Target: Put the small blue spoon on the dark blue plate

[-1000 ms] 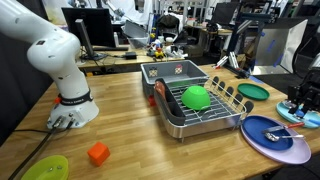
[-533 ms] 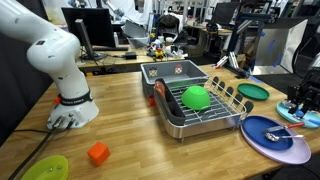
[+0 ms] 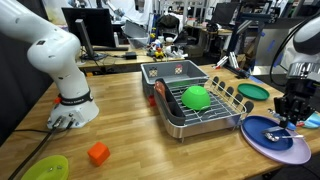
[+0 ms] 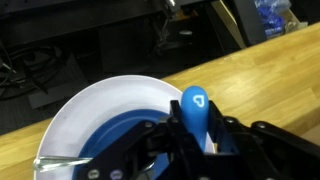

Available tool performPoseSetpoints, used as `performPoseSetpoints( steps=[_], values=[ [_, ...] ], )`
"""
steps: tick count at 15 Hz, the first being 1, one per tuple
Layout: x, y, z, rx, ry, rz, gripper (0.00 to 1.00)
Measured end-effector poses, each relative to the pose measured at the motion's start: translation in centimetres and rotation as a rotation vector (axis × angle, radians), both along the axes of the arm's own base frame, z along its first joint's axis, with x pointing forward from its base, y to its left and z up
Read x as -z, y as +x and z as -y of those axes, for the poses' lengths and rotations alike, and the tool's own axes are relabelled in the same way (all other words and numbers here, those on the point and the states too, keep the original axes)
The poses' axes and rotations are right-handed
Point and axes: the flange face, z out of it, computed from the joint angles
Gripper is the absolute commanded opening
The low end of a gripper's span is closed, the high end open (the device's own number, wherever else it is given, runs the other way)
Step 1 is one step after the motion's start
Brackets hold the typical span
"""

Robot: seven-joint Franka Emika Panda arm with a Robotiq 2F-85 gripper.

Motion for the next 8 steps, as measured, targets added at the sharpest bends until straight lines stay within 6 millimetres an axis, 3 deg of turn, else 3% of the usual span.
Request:
performPoseSetpoints(
  steps=[4, 8],
  values=[
    [3.1, -0.7, -1.6, -0.161, 0.076, -0.071, 0.07],
    [6.4, 0.6, -2.6, -0.237, 0.091, -0.122, 0.07]
  ],
)
